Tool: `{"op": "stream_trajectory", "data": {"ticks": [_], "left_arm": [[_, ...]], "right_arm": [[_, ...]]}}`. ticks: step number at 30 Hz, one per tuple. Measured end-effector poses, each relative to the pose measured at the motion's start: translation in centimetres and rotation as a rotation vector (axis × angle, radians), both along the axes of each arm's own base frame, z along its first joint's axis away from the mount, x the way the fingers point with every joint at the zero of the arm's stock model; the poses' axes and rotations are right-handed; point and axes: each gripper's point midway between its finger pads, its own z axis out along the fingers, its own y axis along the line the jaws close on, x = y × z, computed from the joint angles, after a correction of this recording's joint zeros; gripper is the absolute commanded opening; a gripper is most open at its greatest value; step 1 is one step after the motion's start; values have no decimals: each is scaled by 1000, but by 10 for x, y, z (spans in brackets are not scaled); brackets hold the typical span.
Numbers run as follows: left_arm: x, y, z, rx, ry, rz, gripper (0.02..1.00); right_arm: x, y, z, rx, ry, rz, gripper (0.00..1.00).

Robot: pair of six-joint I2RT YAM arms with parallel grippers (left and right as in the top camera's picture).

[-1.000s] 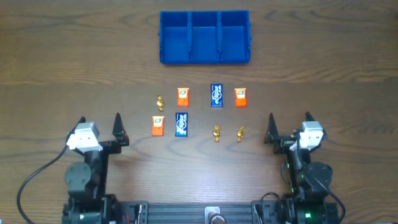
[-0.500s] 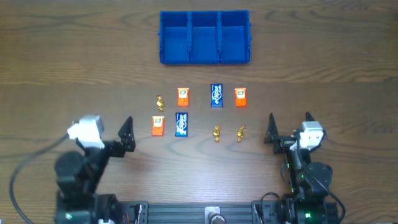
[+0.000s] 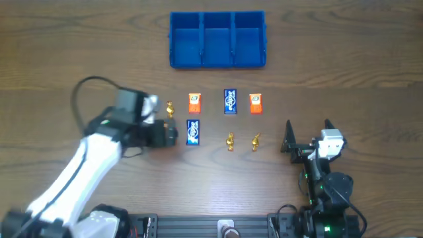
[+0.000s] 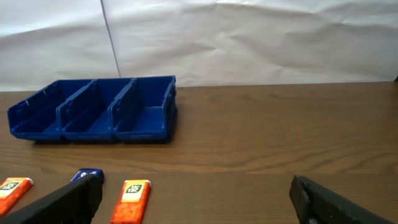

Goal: Sort Candies Into Trays

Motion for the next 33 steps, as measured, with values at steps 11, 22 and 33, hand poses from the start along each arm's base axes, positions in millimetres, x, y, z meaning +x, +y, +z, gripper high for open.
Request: {"op": "stream_trajectory", "data": {"ticks": [11, 22, 33], "left_arm": [[1, 9, -58, 197, 150, 118, 996], [35, -3, -57, 290, 137, 85, 961], [30, -1, -65, 314, 164, 66, 820]], "right_arm": [[0, 0, 0, 0, 0, 0, 998], [0, 0, 0, 0, 0, 0, 998], [0, 0, 0, 0, 0, 0, 998]]}}
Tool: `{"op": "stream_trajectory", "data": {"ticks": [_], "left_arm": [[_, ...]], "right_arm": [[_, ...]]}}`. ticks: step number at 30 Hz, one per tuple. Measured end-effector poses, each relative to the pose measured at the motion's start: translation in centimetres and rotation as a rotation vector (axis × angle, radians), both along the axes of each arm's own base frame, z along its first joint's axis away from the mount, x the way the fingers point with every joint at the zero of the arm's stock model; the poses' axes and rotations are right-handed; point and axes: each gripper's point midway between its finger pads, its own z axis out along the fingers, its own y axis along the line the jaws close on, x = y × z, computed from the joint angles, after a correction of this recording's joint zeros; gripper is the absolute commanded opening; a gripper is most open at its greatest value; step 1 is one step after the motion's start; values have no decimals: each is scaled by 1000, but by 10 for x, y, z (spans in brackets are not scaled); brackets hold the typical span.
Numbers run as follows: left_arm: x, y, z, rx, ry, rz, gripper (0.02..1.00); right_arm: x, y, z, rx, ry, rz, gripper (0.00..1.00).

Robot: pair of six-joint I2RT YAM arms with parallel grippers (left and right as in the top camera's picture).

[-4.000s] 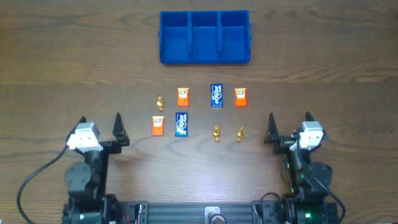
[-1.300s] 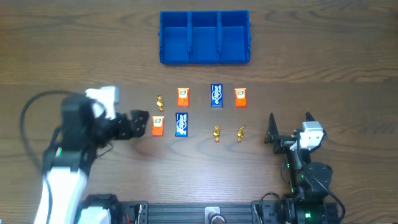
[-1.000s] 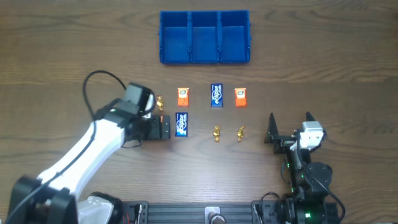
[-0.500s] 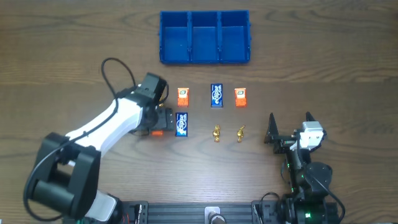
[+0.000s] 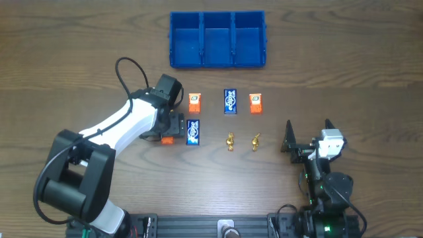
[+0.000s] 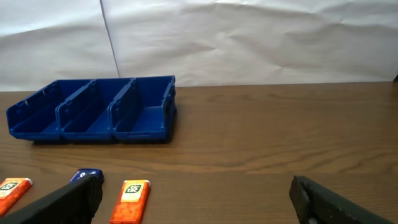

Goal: Sort Candies Into Trays

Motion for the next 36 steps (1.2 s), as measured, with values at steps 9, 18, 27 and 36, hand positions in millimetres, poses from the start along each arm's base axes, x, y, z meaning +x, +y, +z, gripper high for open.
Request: {"op": "stream_trajectory", "data": {"ticks": [9, 18, 27, 36], "left_arm": [[-2, -4, -3, 4, 11, -27, 522], [-3, -5, -4, 5, 12, -28, 378], [11, -11, 25, 3, 7, 10, 364], [148, -53, 192, -94, -367, 54, 386]], "right_arm": [[0, 0, 0, 0, 0, 0, 998], [0, 0, 0, 0, 0, 0, 998], [0, 0, 0, 0, 1, 0, 998], [0, 0, 0, 0, 0, 0, 996]]}}
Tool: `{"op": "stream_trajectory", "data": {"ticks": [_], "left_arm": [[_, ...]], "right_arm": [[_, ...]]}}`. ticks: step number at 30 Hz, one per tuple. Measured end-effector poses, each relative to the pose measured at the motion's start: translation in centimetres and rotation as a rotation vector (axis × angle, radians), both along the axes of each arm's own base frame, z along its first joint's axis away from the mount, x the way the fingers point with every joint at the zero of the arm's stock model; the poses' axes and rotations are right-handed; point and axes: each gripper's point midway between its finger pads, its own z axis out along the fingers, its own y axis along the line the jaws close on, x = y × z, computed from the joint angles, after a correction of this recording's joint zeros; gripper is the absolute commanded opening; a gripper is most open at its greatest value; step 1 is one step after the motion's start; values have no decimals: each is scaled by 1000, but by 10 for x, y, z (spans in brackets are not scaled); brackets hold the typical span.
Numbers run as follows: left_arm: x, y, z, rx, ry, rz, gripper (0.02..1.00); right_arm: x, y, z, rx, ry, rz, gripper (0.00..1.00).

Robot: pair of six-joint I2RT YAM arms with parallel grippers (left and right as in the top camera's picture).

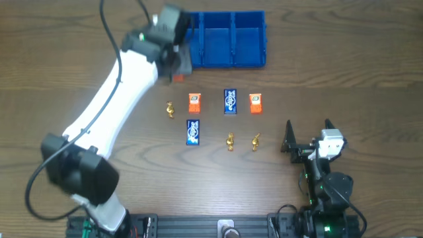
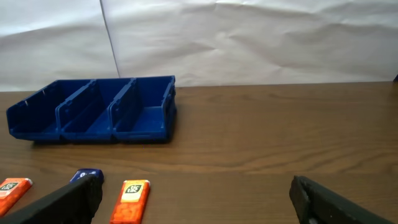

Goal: Sort Candies Into Trays

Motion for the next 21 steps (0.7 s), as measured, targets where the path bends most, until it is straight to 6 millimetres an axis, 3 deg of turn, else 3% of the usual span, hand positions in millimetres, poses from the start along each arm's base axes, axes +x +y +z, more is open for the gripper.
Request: {"op": "stream_trajectory", "data": {"ticks": [2, 4, 6, 10, 15, 21], "left_arm": [[26, -3, 17, -4, -28, 11, 389], [53, -2, 19, -1, -33, 28, 386], [72, 0, 9, -1, -23, 37, 386], [104, 4, -29, 2, 14, 37, 393], [113, 2, -66, 24, 63, 6, 389], [113, -6, -64, 36, 51, -47, 404]], "right_arm": [[0, 0, 0, 0, 0, 0, 998], [0, 0, 0, 0, 0, 0, 998], [0, 0, 0, 0, 0, 0, 998], [0, 0, 0, 0, 0, 0, 998], [0, 0, 0, 0, 0, 0, 998], [0, 0, 0, 0, 0, 0, 998]]}}
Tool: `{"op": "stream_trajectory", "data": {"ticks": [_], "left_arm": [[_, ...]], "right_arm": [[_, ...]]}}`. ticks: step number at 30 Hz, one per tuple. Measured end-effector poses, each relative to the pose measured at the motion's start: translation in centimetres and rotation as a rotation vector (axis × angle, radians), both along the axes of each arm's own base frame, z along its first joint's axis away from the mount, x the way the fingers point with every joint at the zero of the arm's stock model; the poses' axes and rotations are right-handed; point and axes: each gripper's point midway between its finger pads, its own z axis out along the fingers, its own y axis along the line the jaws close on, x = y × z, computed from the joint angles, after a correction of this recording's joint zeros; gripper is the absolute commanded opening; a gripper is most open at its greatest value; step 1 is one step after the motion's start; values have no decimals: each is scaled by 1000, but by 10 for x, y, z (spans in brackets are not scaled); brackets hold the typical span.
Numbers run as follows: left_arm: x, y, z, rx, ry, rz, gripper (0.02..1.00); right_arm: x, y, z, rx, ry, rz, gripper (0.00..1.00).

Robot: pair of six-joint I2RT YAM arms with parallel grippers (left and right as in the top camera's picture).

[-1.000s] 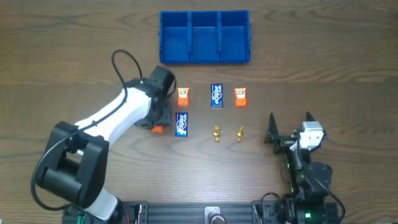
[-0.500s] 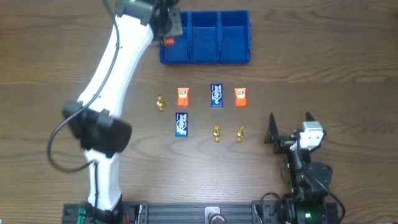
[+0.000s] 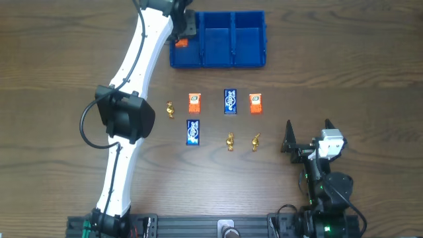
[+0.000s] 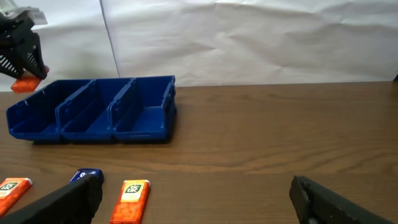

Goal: Sort Candies Into Trays

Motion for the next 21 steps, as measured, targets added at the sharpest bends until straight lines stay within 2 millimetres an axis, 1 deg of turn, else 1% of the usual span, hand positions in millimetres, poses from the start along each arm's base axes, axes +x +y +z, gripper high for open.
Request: {"op": "stream_trajectory", "data": {"ticks": [2, 3, 5, 6, 8, 9, 13, 16, 17, 18, 19, 20, 21], "left_arm": [[0, -3, 2, 0, -8, -13, 443], [0, -4, 2, 2, -9, -21, 503], [0, -6, 3, 1, -8, -35, 663], [0, -6, 2, 4, -9, -41, 761], [-1, -7, 3, -2, -8, -41, 884], [-1, -7, 3, -3, -7, -40, 904], [-2, -9, 3, -1, -6, -50, 910], [-9, -13, 7, 8, -1, -53, 908], [-18, -14, 11, 15, 7, -54, 906], [-33, -18, 21, 24, 15, -63, 906], [-41, -26, 32, 11, -16, -73, 908], [-49, -30, 38, 3, -38, -80, 908], [-66, -34, 44, -1, -40, -95, 906]], "right_arm": [[0, 0, 0, 0, 0, 0, 998], [0, 0, 0, 0, 0, 0, 998], [0, 0, 0, 0, 0, 0, 998], [0, 0, 0, 0, 0, 0, 998], [0, 0, 0, 0, 0, 0, 998], [0, 0, 0, 0, 0, 0, 998], [0, 0, 0, 0, 0, 0, 998], [0, 0, 0, 0, 0, 0, 998], [0, 0, 0, 0, 0, 0, 998], [0, 0, 0, 0, 0, 0, 998], [0, 0, 0, 0, 0, 0, 998], [0, 0, 0, 0, 0, 0, 998], [0, 0, 0, 0, 0, 0, 998]]}}
